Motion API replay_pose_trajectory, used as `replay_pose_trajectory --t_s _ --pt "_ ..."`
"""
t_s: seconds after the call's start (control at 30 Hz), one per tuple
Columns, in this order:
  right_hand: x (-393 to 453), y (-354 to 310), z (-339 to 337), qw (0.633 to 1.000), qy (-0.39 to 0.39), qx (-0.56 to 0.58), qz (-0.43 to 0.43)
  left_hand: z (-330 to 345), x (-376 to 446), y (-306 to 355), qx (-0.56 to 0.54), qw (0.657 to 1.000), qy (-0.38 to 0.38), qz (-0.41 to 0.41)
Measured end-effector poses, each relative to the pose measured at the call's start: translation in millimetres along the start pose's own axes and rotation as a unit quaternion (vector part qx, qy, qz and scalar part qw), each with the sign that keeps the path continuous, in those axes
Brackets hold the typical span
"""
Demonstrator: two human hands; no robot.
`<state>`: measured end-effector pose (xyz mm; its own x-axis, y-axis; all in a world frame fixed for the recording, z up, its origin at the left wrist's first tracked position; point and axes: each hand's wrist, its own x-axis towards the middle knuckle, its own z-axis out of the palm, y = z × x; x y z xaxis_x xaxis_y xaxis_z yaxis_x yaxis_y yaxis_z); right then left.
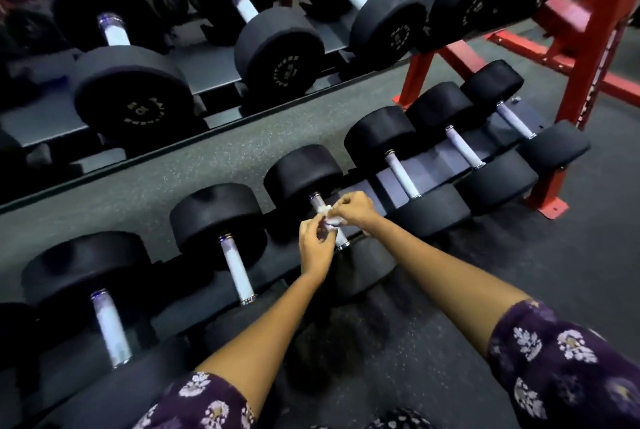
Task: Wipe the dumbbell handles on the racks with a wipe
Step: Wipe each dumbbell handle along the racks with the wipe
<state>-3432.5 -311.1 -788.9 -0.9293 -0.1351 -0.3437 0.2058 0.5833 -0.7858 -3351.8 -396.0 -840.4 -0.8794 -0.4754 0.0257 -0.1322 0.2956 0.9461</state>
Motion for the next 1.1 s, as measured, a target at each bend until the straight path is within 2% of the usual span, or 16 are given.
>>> replay_pose_trajectory --t_s 0.1,0.23,0.33,0.4,0.47,0.53,0.6,0.83,1.1 --pt "8.3 -0.8 -11.8 0.993 -0.112 0.03 -0.009 9.2 2.8 3.9 -0.052 0.997 0.058 -0.029" --pt "20.2 -1.4 -24.4 0.984 -0.169 -0.009 -0.054 21.9 6.9 5.9 -0.142 0.979 0.08 -0.123" --pt "33.6 6.8 -31.0 0.975 -0.211 -0.006 -0.067 32.2 3.9 2.7 -0.105 0.974 0.14 -0.145" --pt "41.7 17.2 -31.5 0.98 -0.186 0.009 -0.073 39.7 -11.8 -0.2 -0.006 0.981 0.144 -0.127" --pt "47.2 26.9 -29.2 0.986 -0.137 -0.006 -0.095 46.5 -34.2 -7.4 0.091 0.99 0.096 -0.048" --pt "55.0 32.1 -24.7 0.985 -0.11 -0.043 -0.123 49.5 -50.9 -14.8 0.178 0.983 0.032 0.031" --pt "61.1 34.6 -19.6 0.98 -0.097 -0.087 -0.154 48.8 -55.5 -19.3 0.228 0.972 0.005 0.059" --pt "72.7 43.4 3.1 0.957 -0.071 -0.183 -0.215 63.2 -49.9 -23.5 0.277 0.956 0.073 0.067" --pt "71.9 52.8 18.5 0.937 -0.09 -0.215 -0.258 62.9 -32.3 -29.1 0.234 0.967 0.08 0.055"
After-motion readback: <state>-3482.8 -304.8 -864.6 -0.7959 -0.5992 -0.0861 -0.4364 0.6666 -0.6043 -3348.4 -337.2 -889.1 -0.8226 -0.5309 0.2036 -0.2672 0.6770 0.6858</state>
